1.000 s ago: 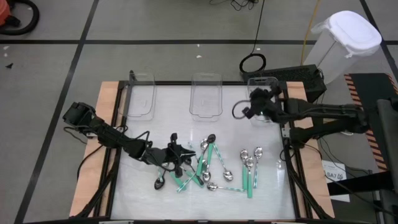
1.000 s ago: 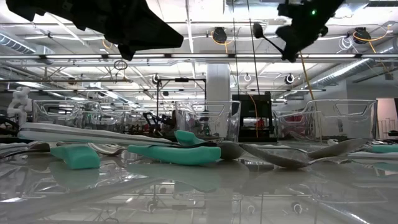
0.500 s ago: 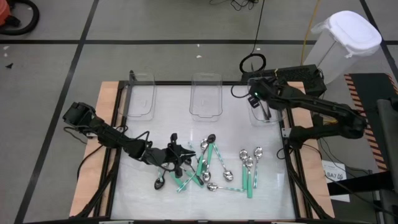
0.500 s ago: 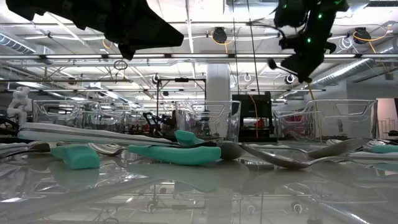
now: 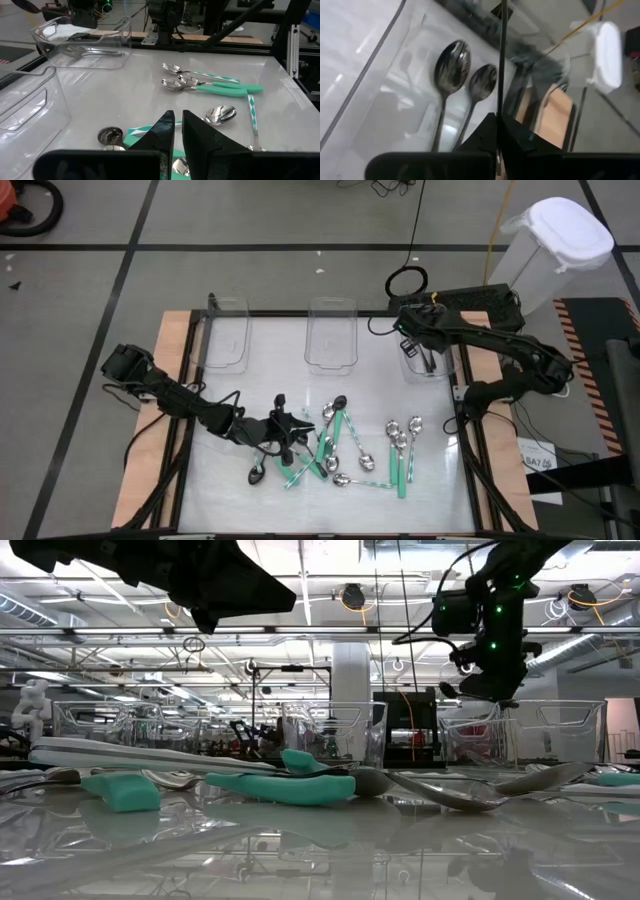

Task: Sort silverware by color (type)
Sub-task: Put the black spoon into the right transparent bin

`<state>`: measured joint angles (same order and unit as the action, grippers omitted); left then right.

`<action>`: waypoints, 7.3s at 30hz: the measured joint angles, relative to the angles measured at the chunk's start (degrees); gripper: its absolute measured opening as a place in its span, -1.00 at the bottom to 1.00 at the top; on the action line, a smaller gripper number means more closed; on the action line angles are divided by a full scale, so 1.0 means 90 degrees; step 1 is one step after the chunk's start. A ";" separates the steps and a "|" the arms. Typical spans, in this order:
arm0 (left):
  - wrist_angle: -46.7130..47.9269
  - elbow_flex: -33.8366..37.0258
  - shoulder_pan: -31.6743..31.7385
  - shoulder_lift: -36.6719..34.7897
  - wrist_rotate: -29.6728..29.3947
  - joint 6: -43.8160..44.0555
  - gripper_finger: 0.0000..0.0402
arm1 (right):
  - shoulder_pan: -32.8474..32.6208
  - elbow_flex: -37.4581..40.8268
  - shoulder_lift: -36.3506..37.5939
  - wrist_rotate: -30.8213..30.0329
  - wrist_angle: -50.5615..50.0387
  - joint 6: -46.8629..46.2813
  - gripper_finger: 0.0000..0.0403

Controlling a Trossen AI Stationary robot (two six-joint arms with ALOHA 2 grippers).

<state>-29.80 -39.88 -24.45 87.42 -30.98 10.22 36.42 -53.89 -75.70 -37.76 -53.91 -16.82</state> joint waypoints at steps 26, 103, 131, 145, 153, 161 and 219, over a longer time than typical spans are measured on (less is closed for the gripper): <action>0.0002 -0.0002 0.0000 0.0000 0.0005 0.0058 -0.81 | 0.0419 0.0000 -0.1041 0.0447 -0.0731 -0.0346 -0.98; 0.0808 -0.0002 0.0177 0.0002 -0.0272 0.1081 -0.81 | -0.5658 0.0000 0.1855 0.1451 0.2495 -0.0253 -0.42; 0.7955 -0.2264 -0.0425 0.0056 -0.0696 0.6182 -0.81 | -0.7924 0.0005 -0.2001 0.0719 0.5495 0.0617 -0.42; 0.8089 -0.2169 -0.1473 0.0586 0.0414 0.8202 -0.81 | -0.7934 0.0005 -0.1997 0.0722 0.5491 0.0327 -0.42; 0.8076 -0.2171 -0.1936 0.0602 0.0451 0.9147 -0.81 | -0.7934 0.0005 -0.1999 0.0724 0.5750 0.0279 -0.42; 0.8054 -0.2176 -0.2037 0.1091 0.0541 0.9444 -0.81 | -0.7934 0.0005 -0.1997 0.0724 0.6156 0.0430 -0.42; 0.8274 -0.2285 -0.1773 0.2127 0.1075 0.9551 -0.95 | -0.7934 0.0005 -0.1994 0.0872 0.6371 -0.0105 -0.42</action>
<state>44.66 -60.45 -40.40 106.56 -21.30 96.17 -34.98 -53.84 -93.65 -29.91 3.43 -17.76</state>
